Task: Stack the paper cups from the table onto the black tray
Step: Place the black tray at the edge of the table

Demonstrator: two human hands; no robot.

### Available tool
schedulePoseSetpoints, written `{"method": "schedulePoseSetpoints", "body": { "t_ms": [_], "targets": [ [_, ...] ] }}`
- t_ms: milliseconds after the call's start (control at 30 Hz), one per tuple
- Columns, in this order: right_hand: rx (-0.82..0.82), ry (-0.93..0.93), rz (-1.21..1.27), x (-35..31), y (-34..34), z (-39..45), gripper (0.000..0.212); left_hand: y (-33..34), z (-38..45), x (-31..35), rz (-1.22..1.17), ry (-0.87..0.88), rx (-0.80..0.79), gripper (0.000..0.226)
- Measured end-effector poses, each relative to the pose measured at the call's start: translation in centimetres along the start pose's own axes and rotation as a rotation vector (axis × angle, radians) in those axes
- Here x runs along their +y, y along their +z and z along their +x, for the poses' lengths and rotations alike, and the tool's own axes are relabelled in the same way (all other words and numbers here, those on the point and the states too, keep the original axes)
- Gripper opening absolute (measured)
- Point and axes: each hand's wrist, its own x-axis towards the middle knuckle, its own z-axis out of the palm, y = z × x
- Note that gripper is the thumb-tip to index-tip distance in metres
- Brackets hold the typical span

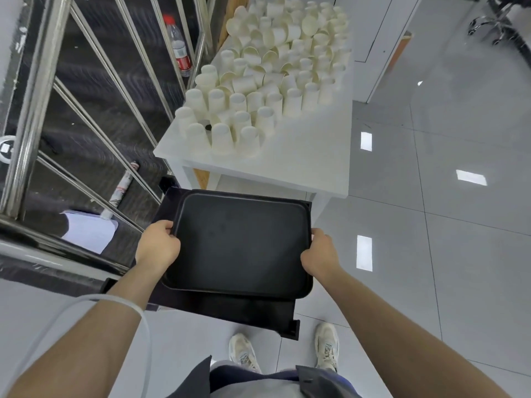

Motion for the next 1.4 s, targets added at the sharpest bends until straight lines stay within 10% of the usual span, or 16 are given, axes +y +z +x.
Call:
{"method": "schedulePoseSetpoints", "body": {
  "t_ms": [833, 1400],
  "targets": [
    [0.028, -0.283, -0.184, 9.2, -23.6, 14.4, 0.040, 11.5, -13.7, 21.3, -0.073, -0.093, 0.186, 0.031],
    [-0.043, -0.402, -0.249, 0.7, -29.1, 30.4, 0.040, 15.4, -1.9, 30.6, -0.197, -0.253, 0.170, 0.041]
  ]
}}
